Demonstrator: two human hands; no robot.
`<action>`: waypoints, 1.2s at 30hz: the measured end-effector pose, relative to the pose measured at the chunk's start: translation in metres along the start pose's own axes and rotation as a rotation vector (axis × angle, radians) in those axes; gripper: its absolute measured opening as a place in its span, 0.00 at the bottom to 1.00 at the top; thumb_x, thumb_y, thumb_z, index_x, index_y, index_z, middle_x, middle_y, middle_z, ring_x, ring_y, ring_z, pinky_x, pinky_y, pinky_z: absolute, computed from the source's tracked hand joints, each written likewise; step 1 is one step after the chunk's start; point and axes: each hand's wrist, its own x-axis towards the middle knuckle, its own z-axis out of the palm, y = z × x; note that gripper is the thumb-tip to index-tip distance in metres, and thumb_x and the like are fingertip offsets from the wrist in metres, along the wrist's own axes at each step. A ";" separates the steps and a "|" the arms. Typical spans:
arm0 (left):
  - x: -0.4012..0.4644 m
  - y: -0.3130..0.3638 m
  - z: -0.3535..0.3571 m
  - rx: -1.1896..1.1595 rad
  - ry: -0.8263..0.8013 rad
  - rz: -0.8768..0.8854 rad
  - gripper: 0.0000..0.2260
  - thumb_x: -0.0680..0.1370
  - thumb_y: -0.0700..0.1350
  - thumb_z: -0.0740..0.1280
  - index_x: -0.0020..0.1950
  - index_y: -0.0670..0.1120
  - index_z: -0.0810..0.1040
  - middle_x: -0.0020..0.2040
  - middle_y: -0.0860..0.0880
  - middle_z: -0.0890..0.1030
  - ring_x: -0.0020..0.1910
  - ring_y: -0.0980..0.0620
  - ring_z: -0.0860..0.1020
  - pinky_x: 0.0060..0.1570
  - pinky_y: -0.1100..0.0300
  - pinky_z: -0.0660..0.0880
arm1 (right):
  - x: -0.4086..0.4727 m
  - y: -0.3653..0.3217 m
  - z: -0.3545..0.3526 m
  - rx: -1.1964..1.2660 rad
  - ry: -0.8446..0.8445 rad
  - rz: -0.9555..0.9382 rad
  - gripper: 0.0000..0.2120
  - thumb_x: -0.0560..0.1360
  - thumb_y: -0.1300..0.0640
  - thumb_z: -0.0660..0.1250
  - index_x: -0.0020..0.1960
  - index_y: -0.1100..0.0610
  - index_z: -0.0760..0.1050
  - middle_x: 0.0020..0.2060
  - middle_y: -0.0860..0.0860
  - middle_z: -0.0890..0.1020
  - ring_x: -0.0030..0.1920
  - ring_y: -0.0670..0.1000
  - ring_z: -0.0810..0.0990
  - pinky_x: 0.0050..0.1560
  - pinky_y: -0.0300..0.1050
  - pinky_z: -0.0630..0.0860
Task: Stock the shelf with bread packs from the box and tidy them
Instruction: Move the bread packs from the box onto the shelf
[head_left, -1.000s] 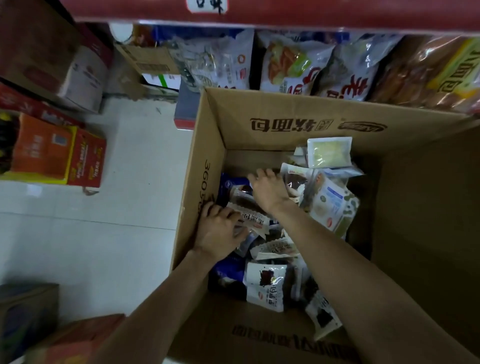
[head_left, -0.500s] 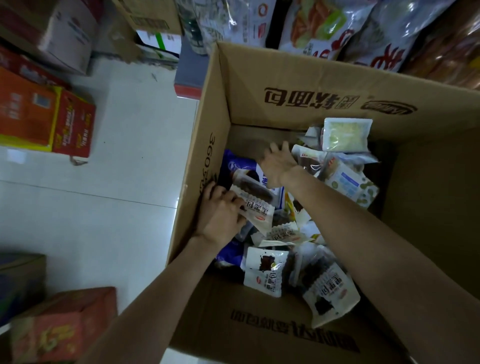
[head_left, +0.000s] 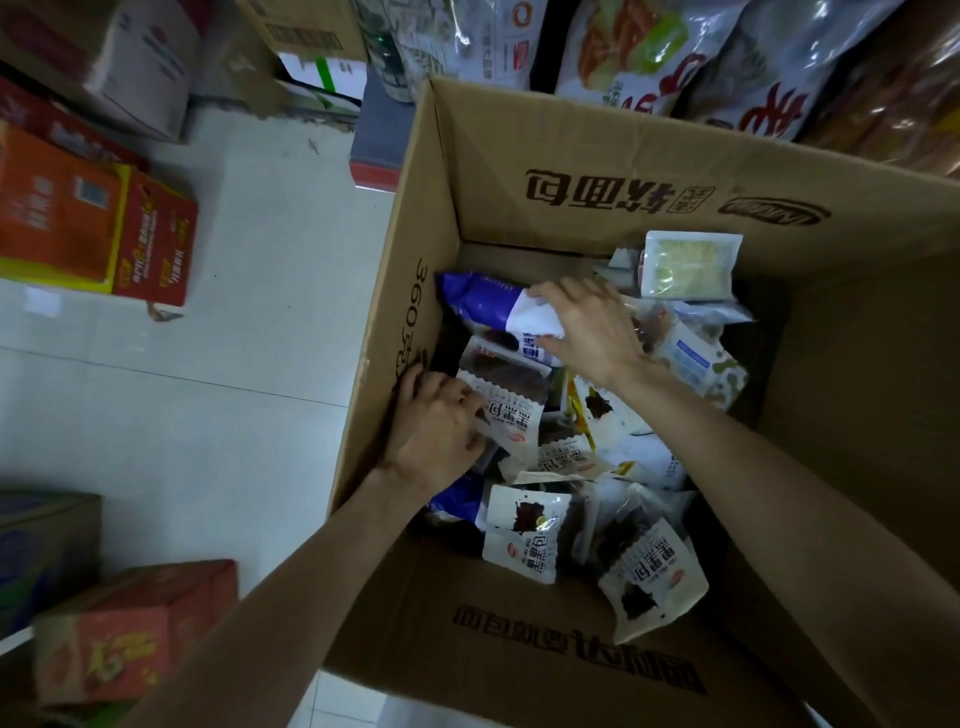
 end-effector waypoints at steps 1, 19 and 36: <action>-0.001 -0.001 -0.008 -0.115 0.042 0.004 0.23 0.76 0.58 0.61 0.70 0.55 0.67 0.69 0.52 0.68 0.69 0.49 0.62 0.72 0.49 0.53 | -0.007 -0.003 -0.014 0.069 0.080 0.045 0.24 0.69 0.55 0.72 0.63 0.53 0.71 0.57 0.54 0.78 0.56 0.58 0.76 0.56 0.51 0.70; -0.017 0.030 -0.267 -0.731 0.430 0.273 0.32 0.70 0.57 0.74 0.69 0.55 0.63 0.62 0.54 0.77 0.58 0.52 0.77 0.56 0.50 0.75 | -0.100 -0.032 -0.328 0.590 0.435 0.109 0.25 0.70 0.46 0.71 0.64 0.45 0.70 0.61 0.37 0.73 0.61 0.34 0.70 0.61 0.29 0.65; 0.126 0.000 -0.407 -1.167 0.830 0.036 0.28 0.76 0.41 0.68 0.73 0.41 0.63 0.66 0.42 0.74 0.66 0.45 0.72 0.60 0.65 0.66 | 0.010 0.022 -0.332 0.021 0.269 0.431 0.29 0.79 0.45 0.56 0.77 0.50 0.51 0.72 0.53 0.64 0.71 0.59 0.61 0.70 0.58 0.57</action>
